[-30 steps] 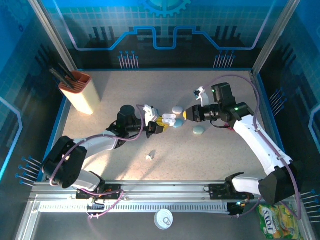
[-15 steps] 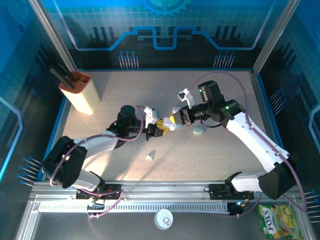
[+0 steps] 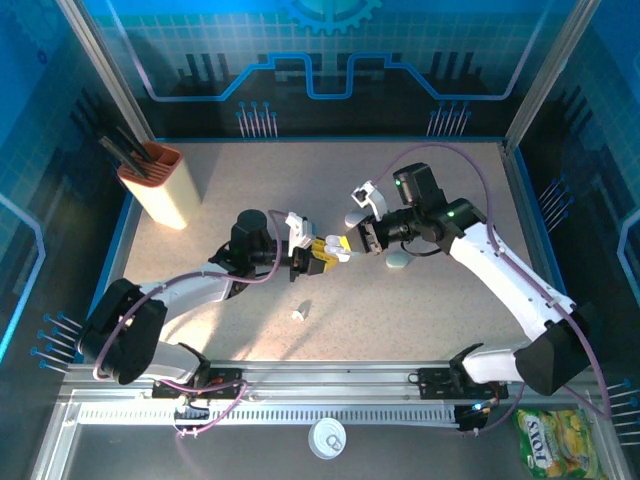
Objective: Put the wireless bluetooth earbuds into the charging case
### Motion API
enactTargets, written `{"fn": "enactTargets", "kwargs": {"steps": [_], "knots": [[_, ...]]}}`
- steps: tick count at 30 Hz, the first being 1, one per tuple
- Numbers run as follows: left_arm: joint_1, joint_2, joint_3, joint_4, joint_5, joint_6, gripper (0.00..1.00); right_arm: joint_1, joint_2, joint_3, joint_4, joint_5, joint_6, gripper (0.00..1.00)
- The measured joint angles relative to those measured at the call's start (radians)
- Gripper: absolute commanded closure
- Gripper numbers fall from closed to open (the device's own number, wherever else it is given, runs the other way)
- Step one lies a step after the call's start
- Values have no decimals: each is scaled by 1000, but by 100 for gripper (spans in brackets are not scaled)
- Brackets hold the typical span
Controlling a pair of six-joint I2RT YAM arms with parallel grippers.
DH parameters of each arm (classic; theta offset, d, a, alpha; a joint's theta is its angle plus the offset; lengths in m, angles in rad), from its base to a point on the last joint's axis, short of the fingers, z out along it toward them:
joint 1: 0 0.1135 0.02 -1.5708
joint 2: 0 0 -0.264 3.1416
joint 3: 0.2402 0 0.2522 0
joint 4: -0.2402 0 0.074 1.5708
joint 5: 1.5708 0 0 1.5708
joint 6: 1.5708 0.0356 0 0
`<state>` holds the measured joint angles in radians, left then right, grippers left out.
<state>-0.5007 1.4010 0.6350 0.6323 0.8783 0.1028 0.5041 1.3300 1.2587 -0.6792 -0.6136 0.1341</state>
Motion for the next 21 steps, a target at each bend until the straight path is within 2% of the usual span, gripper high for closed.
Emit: {"fn": "enactTargets", "kwargs": {"steps": [21], "knots": [[0, -7, 2, 0, 44, -34, 86, -15, 6, 0, -74, -38, -91, 81]]}}
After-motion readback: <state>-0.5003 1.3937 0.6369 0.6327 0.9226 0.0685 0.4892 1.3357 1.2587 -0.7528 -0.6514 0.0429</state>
